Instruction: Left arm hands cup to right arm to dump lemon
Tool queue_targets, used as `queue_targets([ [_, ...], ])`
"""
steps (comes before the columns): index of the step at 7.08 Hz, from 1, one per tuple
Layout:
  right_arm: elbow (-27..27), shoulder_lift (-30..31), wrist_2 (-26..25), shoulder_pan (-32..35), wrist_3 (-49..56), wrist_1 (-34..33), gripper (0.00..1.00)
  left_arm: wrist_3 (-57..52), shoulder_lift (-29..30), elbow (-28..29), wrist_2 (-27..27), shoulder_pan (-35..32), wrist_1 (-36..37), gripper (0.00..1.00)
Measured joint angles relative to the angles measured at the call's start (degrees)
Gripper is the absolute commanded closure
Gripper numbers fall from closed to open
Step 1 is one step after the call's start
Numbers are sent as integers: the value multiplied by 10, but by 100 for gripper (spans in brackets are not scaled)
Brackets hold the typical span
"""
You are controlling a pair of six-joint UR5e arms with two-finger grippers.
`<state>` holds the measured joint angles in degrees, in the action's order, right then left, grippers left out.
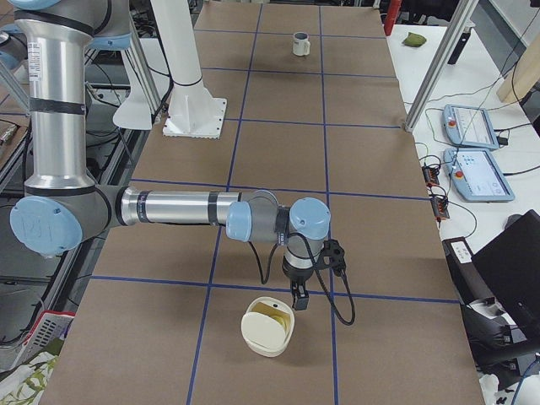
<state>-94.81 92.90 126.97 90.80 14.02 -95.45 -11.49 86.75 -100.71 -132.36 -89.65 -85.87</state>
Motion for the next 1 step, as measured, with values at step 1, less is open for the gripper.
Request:
queue_targets([
  [1, 0, 0, 0, 0, 0, 0, 0, 0, 0, -1, 0, 0, 0, 0],
])
